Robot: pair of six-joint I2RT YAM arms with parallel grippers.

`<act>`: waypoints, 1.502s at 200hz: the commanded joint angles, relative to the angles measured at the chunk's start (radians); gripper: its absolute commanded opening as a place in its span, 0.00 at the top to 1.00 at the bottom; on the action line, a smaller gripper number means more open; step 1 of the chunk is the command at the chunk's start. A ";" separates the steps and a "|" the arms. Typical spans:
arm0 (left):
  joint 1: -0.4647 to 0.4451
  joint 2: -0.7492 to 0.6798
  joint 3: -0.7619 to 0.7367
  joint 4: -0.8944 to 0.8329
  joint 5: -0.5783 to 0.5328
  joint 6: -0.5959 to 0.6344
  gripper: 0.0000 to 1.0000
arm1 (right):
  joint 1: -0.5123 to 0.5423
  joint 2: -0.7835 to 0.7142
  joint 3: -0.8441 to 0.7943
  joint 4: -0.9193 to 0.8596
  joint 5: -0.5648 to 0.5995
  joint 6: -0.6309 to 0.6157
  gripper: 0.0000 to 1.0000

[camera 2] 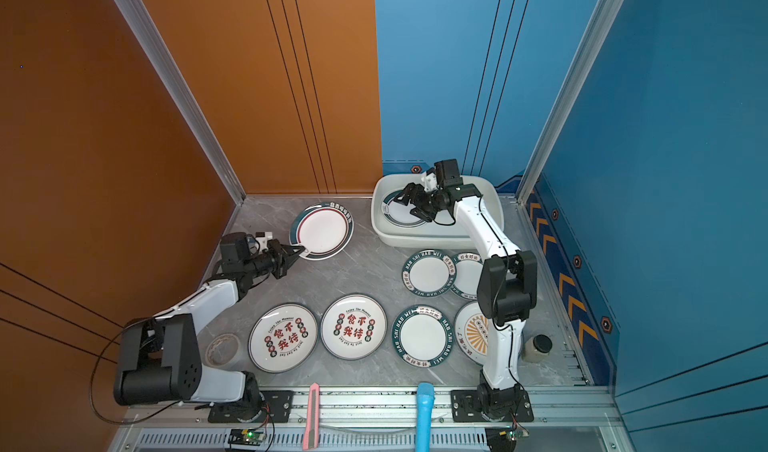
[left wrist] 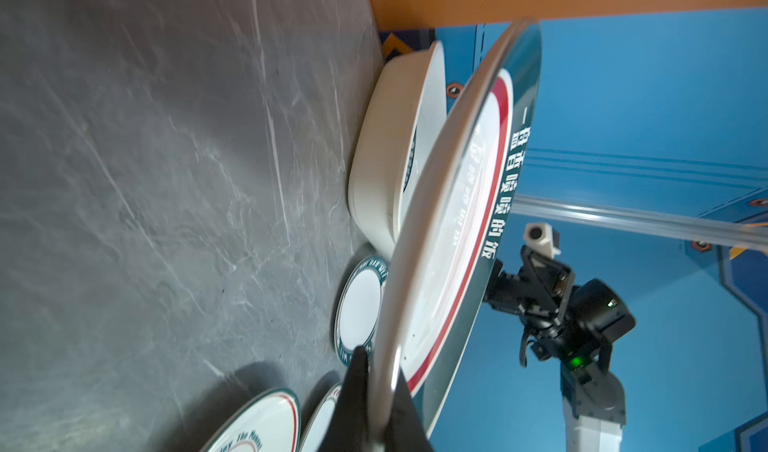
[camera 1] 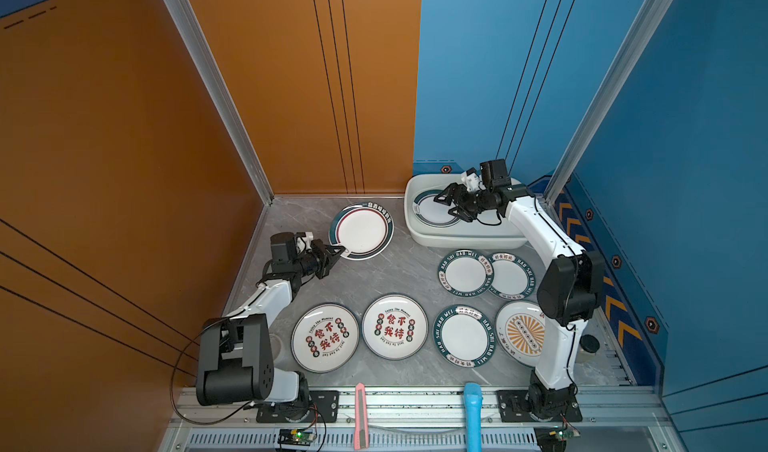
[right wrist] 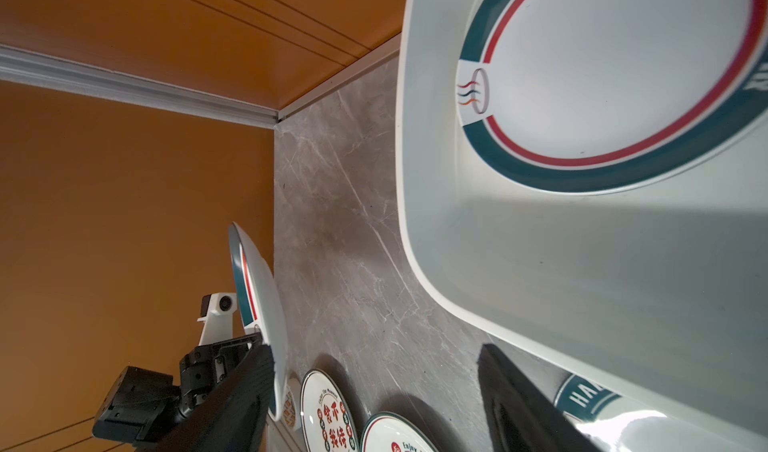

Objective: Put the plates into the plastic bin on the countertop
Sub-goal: 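Raise the red-ring plate toward the bin with left gripper while right gripper approaches, then grasp the plate rim with right gripper while left gripper releases and withdraws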

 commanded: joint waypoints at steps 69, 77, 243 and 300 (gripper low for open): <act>-0.189 0.084 0.277 -0.170 0.019 0.126 1.00 | 0.036 0.045 0.063 -0.040 -0.103 -0.059 0.21; -0.196 0.095 0.286 -0.170 0.023 0.125 1.00 | 0.035 0.044 0.060 -0.040 -0.113 -0.061 0.22; -0.253 0.271 0.555 -0.356 0.062 0.241 1.00 | 0.060 0.050 -0.015 -0.037 -0.246 -0.102 0.71; -0.288 0.309 0.609 -0.440 0.031 0.282 1.00 | 0.057 0.048 -0.027 -0.037 -0.259 -0.111 0.90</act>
